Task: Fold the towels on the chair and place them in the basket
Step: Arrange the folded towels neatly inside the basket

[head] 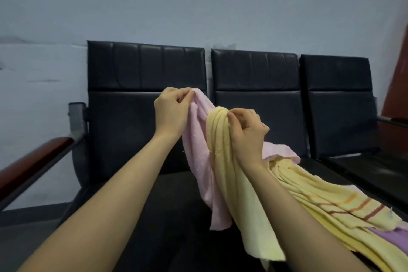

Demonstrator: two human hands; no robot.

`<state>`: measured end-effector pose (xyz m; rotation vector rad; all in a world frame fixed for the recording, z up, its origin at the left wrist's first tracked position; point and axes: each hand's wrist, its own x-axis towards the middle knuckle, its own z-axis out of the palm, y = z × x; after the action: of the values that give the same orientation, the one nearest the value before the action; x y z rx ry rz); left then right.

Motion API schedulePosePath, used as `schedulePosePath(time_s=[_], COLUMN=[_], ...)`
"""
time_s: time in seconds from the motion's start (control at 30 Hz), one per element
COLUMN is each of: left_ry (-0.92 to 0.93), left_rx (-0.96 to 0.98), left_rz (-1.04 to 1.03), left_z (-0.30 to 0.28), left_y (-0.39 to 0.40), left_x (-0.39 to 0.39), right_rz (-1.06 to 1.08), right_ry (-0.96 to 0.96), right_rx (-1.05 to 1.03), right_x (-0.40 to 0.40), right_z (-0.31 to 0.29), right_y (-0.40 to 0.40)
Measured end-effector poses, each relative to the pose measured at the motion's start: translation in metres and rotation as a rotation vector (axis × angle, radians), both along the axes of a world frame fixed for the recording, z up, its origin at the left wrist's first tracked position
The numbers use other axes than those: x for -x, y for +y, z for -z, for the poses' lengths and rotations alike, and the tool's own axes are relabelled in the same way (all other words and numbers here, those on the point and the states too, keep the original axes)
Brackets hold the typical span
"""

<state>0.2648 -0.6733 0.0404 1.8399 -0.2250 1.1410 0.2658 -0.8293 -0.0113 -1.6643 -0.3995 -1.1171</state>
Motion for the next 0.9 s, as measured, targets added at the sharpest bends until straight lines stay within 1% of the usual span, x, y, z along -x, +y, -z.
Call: schedulePosePath(time_s=[0.07, 0.13, 0.17, 0.23, 0.33, 0.43, 0.5, 0.57, 0.63, 0.73, 0.8, 0.9], left_ry=[-0.001, 0.062, 0.122, 0.299, 0.569, 0.683, 0.692, 0.693, 0.668, 0.544, 0.483, 0.421], left_rx=[-0.043, -0.122, -0.175, -0.279, -0.374, -0.451, -0.412, -0.324, -0.218, -0.081, 0.002, 0.053], left_rz=[-0.062, -0.116, -0.139, -0.178, -0.175, -0.130, -0.031, 0.048, 0.068, 0.013, 0.036, 0.082], left_z=[-0.010, -0.013, -0.010, 0.005, 0.042, 0.086, 0.116, 0.142, 0.159, 0.168, 0.166, 0.154], left_y=[0.024, 0.046, 0.057, 0.077, 0.100, 0.108, 0.106, 0.101, 0.094, 0.086, 0.083, 0.078], left_x=[0.006, 0.010, 0.010, 0.009, 0.021, 0.049, 0.068, 0.083, 0.095, 0.107, 0.114, 0.128], right_rz=[-0.046, -0.095, -0.127, -0.191, -0.226, -0.291, -0.350, -0.406, -0.462, -0.514, -0.526, -0.530], right_ry=[-0.045, -0.027, 0.017, 0.133, 0.246, 0.330, 0.357, 0.368, 0.355, 0.335, 0.355, 0.382], right_rx=[-0.010, -0.007, 0.002, 0.045, 0.153, 0.200, 0.177, 0.163, 0.138, 0.085, 0.038, 0.011], right_x=[0.003, 0.003, 0.002, 0.001, 0.005, 0.019, 0.029, 0.039, 0.050, 0.063, 0.069, 0.078], right_z=[-0.011, -0.015, -0.014, -0.002, 0.033, 0.067, 0.081, 0.088, 0.086, 0.080, 0.079, 0.075], right_y=[0.026, 0.047, 0.057, 0.074, 0.091, 0.096, 0.096, 0.095, 0.092, 0.088, 0.083, 0.074])
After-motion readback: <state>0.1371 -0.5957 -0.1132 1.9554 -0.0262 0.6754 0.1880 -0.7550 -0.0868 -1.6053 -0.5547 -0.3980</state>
